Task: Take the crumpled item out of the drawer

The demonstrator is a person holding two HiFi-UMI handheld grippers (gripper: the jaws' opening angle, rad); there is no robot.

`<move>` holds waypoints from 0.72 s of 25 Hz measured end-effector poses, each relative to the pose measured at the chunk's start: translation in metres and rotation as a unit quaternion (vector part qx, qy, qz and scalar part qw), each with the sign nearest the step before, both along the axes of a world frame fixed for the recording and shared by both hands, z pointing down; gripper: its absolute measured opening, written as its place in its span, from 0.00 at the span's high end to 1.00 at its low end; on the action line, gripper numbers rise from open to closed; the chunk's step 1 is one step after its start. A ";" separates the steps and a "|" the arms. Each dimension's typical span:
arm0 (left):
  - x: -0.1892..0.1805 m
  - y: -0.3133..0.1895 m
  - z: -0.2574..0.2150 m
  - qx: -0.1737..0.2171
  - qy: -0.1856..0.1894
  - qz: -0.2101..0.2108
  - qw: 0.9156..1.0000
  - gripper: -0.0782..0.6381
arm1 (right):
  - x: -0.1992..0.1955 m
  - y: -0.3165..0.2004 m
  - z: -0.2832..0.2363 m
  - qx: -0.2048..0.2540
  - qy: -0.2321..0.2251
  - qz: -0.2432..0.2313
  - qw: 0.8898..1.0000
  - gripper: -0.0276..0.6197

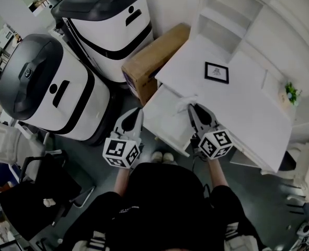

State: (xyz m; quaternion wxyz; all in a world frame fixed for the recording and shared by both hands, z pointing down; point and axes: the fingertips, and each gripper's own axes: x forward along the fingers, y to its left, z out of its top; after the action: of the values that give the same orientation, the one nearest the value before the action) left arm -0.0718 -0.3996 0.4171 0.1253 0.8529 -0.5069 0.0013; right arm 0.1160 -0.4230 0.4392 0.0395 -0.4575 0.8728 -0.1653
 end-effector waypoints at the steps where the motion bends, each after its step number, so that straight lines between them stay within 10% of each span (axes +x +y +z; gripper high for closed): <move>1: 0.000 0.000 -0.002 0.004 -0.001 -0.001 1.000 0.89 | 0.001 0.000 -0.004 0.005 -0.001 0.003 1.000 0.90; 18: -0.016 0.011 -0.021 0.039 -0.013 -0.036 0.998 0.89 | 0.017 0.006 -0.038 0.064 0.036 0.038 0.997 0.91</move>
State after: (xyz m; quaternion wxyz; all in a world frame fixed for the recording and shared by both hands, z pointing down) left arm -0.0880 -0.3888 0.3956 0.0853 0.8380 -0.5388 -0.0116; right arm 0.1334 -0.4166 0.4008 0.0431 -0.4928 0.8643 -0.0911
